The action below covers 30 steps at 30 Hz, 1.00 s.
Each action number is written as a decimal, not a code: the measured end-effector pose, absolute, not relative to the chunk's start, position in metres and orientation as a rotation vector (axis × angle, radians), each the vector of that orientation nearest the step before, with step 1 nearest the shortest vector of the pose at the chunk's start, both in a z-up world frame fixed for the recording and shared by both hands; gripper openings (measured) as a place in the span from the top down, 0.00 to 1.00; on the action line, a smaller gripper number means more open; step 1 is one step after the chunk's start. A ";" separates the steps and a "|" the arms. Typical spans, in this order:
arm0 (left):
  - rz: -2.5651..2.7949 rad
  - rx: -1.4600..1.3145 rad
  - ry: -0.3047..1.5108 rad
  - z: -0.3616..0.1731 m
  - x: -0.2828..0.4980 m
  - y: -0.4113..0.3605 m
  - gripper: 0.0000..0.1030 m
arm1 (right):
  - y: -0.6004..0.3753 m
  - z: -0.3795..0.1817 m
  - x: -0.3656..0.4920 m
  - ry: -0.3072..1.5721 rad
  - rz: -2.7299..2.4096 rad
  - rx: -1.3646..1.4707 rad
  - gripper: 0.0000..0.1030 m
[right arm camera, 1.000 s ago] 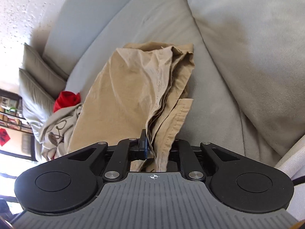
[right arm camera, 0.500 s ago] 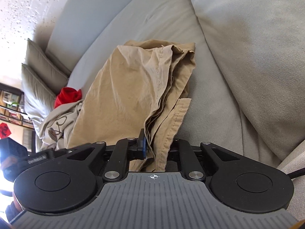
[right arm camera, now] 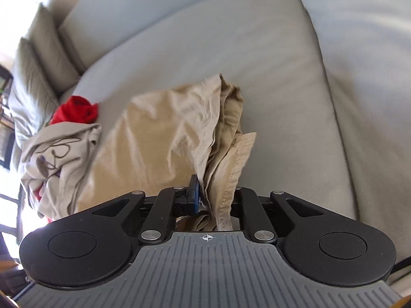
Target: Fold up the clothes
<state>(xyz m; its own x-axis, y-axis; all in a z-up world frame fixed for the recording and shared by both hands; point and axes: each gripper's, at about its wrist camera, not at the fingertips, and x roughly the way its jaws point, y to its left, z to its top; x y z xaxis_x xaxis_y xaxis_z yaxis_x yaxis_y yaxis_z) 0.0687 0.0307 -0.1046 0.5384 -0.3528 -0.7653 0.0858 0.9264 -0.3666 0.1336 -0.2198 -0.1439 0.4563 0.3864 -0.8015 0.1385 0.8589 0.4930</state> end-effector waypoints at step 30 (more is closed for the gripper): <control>-0.357 0.142 0.834 -0.098 0.020 -0.006 0.94 | -0.181 -0.068 0.031 0.895 0.399 0.110 0.61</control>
<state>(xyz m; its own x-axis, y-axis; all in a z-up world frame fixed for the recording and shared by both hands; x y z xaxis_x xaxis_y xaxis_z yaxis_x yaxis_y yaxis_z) 0.0199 -0.0063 -0.0977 0.6164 -0.2539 -0.7454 0.3646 0.9310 -0.0157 0.0308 -0.1815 -0.0677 0.5579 0.3828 -0.7364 -0.2923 0.9211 0.2574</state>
